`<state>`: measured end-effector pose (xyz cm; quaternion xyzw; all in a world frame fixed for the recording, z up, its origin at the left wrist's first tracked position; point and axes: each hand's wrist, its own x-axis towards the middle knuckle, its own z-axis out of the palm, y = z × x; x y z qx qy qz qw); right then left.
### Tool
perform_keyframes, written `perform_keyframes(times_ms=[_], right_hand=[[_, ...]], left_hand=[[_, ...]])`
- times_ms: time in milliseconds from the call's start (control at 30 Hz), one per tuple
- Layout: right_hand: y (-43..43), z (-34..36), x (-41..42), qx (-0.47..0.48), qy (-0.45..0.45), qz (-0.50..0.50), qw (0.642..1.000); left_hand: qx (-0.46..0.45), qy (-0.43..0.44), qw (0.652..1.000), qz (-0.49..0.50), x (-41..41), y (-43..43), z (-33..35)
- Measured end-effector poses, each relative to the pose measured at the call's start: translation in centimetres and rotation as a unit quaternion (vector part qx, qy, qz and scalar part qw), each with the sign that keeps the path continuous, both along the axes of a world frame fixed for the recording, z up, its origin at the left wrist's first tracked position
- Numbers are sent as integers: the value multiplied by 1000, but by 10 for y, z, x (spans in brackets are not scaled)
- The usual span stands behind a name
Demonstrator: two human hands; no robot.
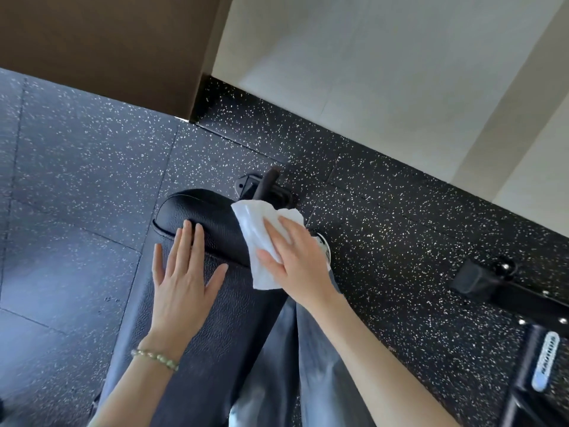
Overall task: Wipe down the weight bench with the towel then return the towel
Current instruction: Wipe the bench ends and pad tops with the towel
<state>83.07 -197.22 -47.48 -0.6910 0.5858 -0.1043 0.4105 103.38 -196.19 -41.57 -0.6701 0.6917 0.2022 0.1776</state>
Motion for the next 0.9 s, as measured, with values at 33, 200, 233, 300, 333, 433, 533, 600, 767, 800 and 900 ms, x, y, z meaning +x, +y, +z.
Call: perform_keyframes(times_ms=[33,200,233,300,333,433,533,600,767,800,900], right_hand=[[5,-1,-6,17,-28,-16,999],[-6,2,-8,20,-48,-7,999],[-16,2,-2,16,-41,18,999],[-40,3,16,14,-17,70,997],[-51,2,25,27,-2,96,995],[-64,3,28,60,-4,140,988],[-52,12,-1,112,-45,132,984],[-44,16,-17,168,-57,129,976],[-77,9,21,155,-23,188,970],[-90,7,40,147,-24,197,969],[-122,1,84,171,-48,231,957]], left_hand=[[7,-5,1000,-1,0,0,-1],[13,4,1000,11,-2,2,-4],[10,10,1000,16,-3,2,-4],[5,23,999,28,-6,4,-4],[6,27,999,34,-7,4,-5],[17,30,998,49,-7,3,-4],[30,33,997,55,-7,1,0],[31,38,997,60,-7,-2,1],[44,61,996,55,2,-3,3],[42,68,995,54,4,-4,4],[18,70,994,82,6,-8,7]])
